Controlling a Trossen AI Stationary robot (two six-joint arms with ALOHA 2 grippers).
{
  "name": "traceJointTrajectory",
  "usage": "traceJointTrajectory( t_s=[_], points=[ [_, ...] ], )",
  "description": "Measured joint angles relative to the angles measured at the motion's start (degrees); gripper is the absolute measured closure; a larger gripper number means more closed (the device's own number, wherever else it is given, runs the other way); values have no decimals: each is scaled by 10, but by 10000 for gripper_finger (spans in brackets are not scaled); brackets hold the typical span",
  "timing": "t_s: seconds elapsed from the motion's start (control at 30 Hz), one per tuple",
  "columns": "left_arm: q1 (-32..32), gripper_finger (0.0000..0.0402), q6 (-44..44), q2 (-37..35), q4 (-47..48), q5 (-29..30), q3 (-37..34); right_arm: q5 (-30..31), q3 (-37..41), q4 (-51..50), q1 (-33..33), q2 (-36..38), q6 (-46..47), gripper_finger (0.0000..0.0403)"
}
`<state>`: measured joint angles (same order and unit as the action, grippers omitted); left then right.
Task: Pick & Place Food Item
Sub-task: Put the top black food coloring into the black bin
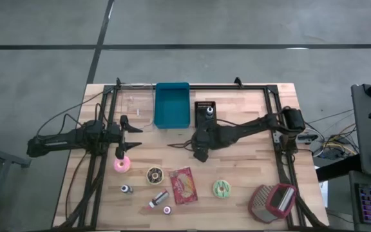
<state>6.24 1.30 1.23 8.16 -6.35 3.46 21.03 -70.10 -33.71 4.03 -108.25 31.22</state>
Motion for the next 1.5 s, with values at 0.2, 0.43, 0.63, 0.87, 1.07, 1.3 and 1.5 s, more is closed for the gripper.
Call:
traceJointTrajectory(
  t_s=[0.2, 0.43, 0.63, 0.87, 1.07, 1.3, 1.5],
  points=[
    [0, 129, 0, 0, 0, 0, 0, 92, -1, -4, 36, 18, 16, 132],
    [0, 129, 0, 0, 0, 0, 0, 121, 15, -6, 70, 62, 18, 125],
    [0, 129, 0, 2, 0, 0, 0, 115, 53, 16, 95, 114, 1, 124],
    [0, 129, 0, 3, 0, 0, 0, 78, 157, 111, 107, 205, 0, 123],
    [0, 129, 0, 5, 0, 0, 0, 61, 297, 300, 107, 275, -30, 123],
    [0, 129, 0, 5, 0, 0, 0, 58, 414, 456, 107, 306, -92, 132],
    [0, 129, 0, 5, 0, 0, 0, 59, 447, 495, 107, 294, -87, 143]
  ],
)
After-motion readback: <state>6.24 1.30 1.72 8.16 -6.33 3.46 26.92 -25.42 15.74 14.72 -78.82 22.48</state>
